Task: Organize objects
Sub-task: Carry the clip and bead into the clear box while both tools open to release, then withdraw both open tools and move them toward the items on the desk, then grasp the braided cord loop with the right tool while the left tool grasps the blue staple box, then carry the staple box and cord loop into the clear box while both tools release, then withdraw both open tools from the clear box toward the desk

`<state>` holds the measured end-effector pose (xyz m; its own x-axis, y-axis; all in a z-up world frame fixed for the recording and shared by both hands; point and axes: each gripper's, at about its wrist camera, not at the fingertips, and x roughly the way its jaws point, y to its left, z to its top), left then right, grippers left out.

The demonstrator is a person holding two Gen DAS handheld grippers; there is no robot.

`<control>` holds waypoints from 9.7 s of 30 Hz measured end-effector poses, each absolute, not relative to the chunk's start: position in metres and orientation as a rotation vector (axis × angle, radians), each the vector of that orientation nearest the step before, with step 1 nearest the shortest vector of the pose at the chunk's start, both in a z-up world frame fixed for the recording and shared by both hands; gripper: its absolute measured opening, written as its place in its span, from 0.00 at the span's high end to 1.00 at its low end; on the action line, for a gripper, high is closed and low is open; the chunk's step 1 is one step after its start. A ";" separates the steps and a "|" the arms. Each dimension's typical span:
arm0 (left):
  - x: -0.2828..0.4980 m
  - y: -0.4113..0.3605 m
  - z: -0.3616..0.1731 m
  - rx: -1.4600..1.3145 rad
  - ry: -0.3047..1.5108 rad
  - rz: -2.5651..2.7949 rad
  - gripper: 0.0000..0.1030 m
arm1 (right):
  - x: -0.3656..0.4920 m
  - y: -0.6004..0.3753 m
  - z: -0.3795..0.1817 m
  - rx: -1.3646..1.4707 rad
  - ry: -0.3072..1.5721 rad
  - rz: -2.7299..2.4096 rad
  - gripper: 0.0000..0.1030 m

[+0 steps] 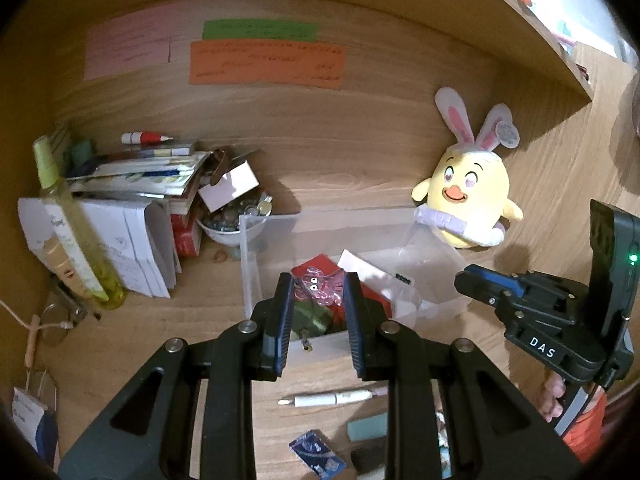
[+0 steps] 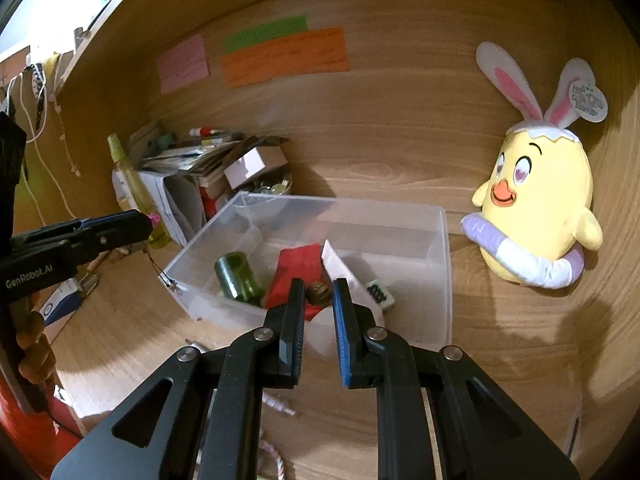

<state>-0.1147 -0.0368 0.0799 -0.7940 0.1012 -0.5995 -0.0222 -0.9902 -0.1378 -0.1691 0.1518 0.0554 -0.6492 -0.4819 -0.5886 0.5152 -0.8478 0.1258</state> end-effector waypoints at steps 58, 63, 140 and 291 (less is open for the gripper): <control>-0.123 -0.032 0.047 -1.106 -0.090 2.944 0.13 | -0.160 0.161 0.048 0.872 0.063 -2.496 0.28; -0.105 -0.033 0.041 -1.131 -0.083 2.952 0.10 | -0.148 0.164 0.040 0.911 0.054 -2.484 0.28; -0.045 -0.048 -0.044 -1.423 -0.272 2.758 0.32 | -0.043 0.182 -0.042 1.159 0.272 -2.403 0.48; -0.096 -0.033 0.034 -1.113 -0.148 2.935 0.10 | -0.148 0.174 0.038 0.904 0.065 -2.537 0.22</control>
<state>-0.0959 -0.0328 0.0344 -0.7489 0.0325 -0.6619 0.0344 -0.9955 -0.0878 -0.1483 0.1743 0.0381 -0.6876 -0.3920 -0.6111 0.4226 -0.9005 0.1021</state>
